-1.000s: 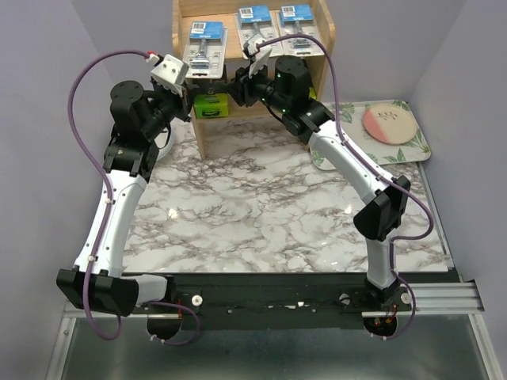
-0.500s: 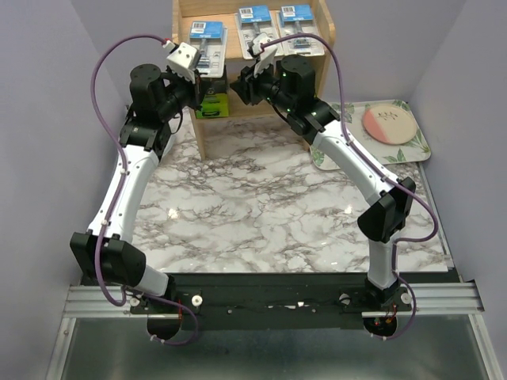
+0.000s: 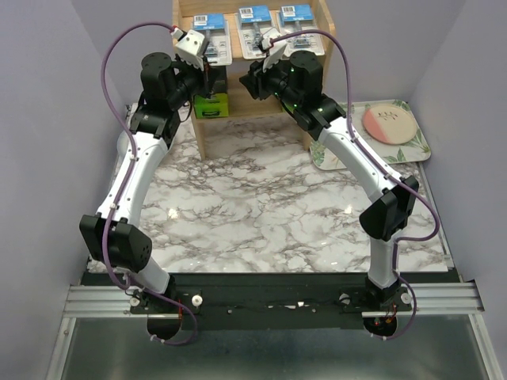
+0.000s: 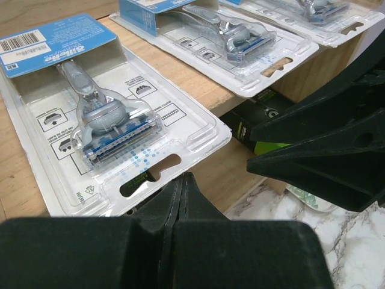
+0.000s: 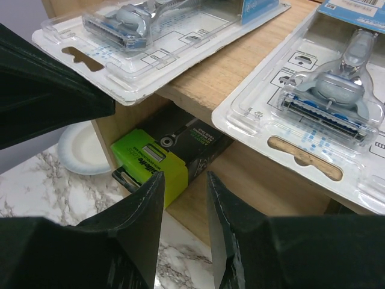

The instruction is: Place and organize the shaving razors onto the shelf

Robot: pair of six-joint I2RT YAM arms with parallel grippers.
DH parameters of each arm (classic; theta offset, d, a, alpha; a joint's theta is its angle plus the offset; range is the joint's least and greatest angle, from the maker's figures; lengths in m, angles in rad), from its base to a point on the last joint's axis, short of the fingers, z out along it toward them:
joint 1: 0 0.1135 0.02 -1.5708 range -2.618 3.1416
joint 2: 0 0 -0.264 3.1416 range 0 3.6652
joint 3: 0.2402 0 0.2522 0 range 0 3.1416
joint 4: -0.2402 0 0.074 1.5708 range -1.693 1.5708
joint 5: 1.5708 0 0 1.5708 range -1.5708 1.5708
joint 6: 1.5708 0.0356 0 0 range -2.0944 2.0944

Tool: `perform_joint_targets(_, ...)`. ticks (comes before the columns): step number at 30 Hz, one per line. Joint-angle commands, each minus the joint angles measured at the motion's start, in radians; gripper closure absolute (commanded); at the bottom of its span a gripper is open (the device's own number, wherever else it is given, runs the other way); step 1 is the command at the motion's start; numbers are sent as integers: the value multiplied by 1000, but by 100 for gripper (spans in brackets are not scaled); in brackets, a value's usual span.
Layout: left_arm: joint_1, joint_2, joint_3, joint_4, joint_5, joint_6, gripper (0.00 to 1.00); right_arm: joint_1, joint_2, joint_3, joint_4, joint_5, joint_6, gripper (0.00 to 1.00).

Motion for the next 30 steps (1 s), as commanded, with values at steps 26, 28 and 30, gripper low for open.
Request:
perform_joint_targets(26, -5, -164, -186, -10, 47, 3, 51, -15, -247, -311, -94, -81, -75, 48)
perform_joint_targets(28, -5, -238, -250, -22, 83, 20, 33, -15, -331, -377, -149, -109, -114, 42)
perform_joint_targets(30, -4, -278, -339, -36, 101, 37, 2, -15, -390, -474, -189, -106, -141, 34)
